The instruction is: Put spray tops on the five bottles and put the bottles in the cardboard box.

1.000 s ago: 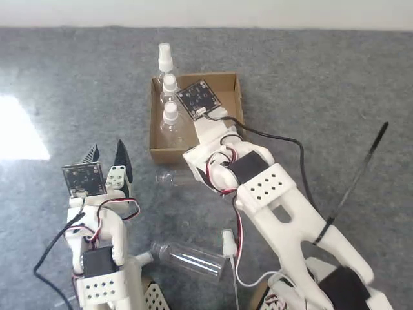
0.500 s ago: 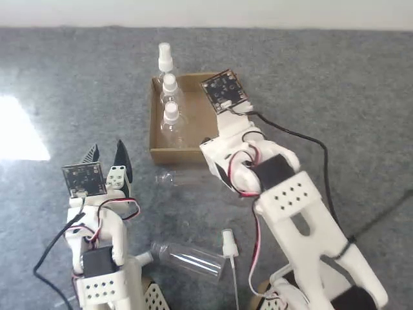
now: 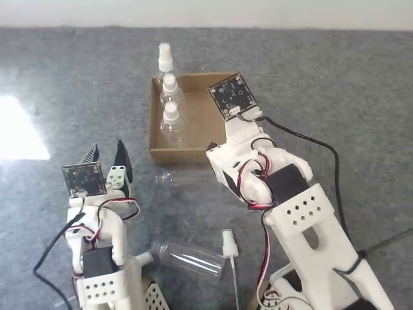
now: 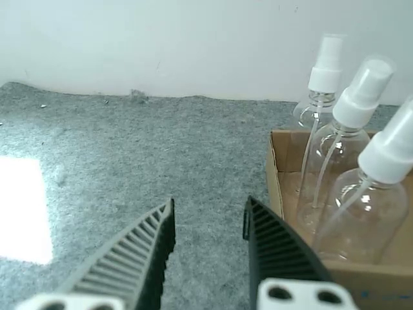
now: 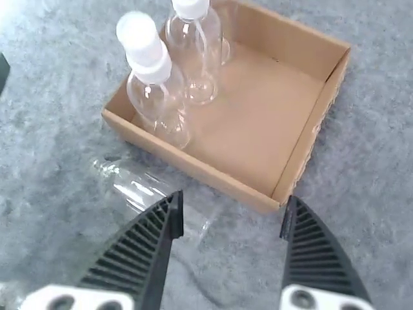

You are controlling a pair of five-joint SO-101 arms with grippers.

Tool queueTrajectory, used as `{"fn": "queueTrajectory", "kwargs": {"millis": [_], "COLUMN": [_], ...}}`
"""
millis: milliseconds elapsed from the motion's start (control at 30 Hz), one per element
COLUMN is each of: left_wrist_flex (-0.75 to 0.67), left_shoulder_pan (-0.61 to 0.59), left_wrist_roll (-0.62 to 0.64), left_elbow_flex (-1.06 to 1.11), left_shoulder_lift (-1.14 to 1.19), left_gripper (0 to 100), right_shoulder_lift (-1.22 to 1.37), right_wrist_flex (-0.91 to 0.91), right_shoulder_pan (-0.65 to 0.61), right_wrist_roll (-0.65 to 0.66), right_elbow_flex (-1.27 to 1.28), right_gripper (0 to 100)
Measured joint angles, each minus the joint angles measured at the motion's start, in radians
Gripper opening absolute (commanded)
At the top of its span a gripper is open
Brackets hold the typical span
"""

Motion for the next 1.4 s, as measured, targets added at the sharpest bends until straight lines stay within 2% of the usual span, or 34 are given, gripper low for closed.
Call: {"fn": "queueTrajectory", "kwargs": {"millis": [100,400,633,833,1067,1400], "left_wrist_flex": [0.0,0.0,0.0,0.0,-0.04,-0.048], "left_shoulder_pan": [0.0,0.0,0.0,-0.021,-0.16,-0.175], "left_wrist_roll": [0.0,0.0,0.0,0.0,0.0,0.0], "left_elbow_flex": [0.0,0.0,0.0,0.0,0.0,0.0], "left_shoulder_lift": [0.0,0.0,0.0,0.0,0.0,0.0], "left_gripper": [17,17,17,16,16,16], "right_shoulder_lift": [0.0,-0.002,0.011,0.153,0.238,0.4], "right_wrist_flex": [0.0,0.0,0.0,0.0,-0.021,-0.074], "right_shoulder_pan": [-0.006,-0.13,-0.186,-0.201,-0.218,-0.221], "right_wrist_roll": [0.081,0.247,0.338,0.416,0.497,0.522], "right_elbow_flex": [0.034,0.11,0.118,0.118,0.117,0.103], "right_gripper": [21.4,22.2,38.2,38.5,38.5,38.4]}}
